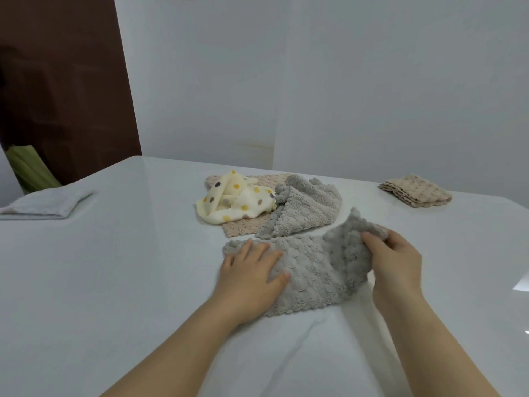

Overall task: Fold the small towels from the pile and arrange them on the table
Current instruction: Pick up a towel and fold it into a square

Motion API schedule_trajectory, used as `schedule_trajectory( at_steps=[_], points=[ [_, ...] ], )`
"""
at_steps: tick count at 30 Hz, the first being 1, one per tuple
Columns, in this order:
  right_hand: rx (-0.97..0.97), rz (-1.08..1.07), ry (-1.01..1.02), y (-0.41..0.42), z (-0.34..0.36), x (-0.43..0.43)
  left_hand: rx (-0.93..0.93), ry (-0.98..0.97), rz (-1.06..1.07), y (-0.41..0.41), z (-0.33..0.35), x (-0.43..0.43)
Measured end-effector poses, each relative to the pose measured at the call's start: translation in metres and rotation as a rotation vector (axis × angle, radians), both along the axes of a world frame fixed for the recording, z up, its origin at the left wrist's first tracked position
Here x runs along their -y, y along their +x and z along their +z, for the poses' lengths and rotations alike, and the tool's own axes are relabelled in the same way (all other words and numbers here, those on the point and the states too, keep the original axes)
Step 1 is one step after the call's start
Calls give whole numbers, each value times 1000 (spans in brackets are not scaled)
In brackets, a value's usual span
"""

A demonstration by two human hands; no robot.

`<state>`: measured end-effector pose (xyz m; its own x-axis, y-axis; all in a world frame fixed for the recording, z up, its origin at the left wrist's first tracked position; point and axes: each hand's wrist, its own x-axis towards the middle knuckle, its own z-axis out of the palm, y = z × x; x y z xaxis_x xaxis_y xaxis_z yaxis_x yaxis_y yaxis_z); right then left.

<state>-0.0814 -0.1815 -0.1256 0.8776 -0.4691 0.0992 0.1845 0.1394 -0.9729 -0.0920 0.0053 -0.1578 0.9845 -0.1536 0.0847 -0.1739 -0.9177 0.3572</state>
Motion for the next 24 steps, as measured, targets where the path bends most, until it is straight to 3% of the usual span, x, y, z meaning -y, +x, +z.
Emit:
schedule_trajectory(
  at_steps=[3,5,8,11,14,17,20,24],
  points=[
    [162,56,-210,-8,4,-29,148,-630,244,0,18,0],
    [206,108,-391,-14,1,-47,39,-1101,308,0,29,-6],
    [247,188,-695,-21,-9,-64,-175,-1398,292,0,32,-14],
    [255,295,-910,-26,-15,-71,-237,-1431,246,3,29,-19],
    [245,440,-987,-29,-14,-73,-222,-1362,231,2,29,-21],
    [264,496,-865,-31,-12,-68,-155,-1245,258,4,26,-25],
    [296,322,-813,-25,-10,-58,-57,-1110,299,7,24,-36],
    [124,330,-1188,-15,-14,-46,-72,-781,252,4,19,-41]
  ],
)
